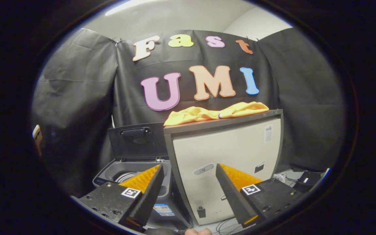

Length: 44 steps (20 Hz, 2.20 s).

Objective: Put the clothes into the washing machine and then close the washing machine lid.

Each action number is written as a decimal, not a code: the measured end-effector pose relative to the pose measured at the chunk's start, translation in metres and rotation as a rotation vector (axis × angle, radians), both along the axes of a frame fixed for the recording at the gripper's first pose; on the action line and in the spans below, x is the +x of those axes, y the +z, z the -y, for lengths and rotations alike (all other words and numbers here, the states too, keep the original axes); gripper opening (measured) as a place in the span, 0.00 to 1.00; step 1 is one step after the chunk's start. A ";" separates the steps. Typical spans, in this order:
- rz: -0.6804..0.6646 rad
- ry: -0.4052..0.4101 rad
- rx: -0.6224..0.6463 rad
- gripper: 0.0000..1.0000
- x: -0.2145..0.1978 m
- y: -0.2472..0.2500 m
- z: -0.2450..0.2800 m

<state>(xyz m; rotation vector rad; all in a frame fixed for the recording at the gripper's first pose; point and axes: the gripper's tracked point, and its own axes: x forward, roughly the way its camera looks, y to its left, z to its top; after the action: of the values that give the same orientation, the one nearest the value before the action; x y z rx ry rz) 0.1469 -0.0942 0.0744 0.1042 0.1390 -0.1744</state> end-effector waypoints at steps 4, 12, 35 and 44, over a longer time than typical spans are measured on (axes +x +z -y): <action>0.005 -0.015 0.069 0.97 0.024 0.021 0.011; 0.049 -0.052 0.007 0.96 0.082 0.096 0.052; -0.434 -0.183 -0.082 0.94 0.208 0.045 0.207; -0.456 -0.238 -0.090 0.23 0.203 0.054 0.201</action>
<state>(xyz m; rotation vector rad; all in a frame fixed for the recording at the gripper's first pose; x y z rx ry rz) 0.3502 -0.2951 0.1283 -0.0113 0.5735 -0.4407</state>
